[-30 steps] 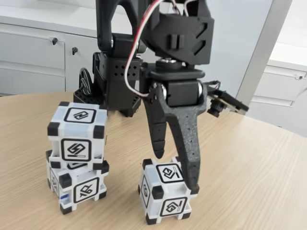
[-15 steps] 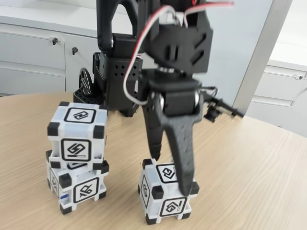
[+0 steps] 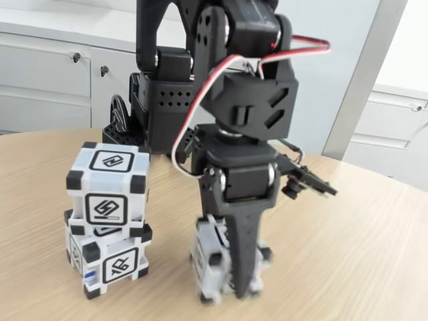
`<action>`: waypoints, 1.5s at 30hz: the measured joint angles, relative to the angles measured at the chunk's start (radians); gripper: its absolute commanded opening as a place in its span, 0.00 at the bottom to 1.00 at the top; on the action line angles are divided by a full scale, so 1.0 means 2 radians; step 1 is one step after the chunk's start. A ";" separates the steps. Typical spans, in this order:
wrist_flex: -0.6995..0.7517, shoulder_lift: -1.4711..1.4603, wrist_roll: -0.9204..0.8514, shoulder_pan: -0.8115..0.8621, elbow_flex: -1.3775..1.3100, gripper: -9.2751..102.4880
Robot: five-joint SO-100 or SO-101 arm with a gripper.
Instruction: Stack cubes from left to right.
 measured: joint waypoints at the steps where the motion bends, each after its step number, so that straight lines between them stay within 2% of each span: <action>1: 0.000 0.004 0.002 -0.001 0.000 0.26; 16: 0.008 0.016 0.007 -0.001 -0.005 0.22; 22: 0.023 0.104 0.007 0.000 -0.001 0.20; 29: 0.080 0.242 0.012 0.000 -0.001 0.20; 36: 0.092 0.324 0.026 0.000 -0.006 0.21; 40: 0.139 0.328 0.026 0.000 -0.071 0.21; 45: 0.251 0.329 0.028 0.000 -0.204 0.22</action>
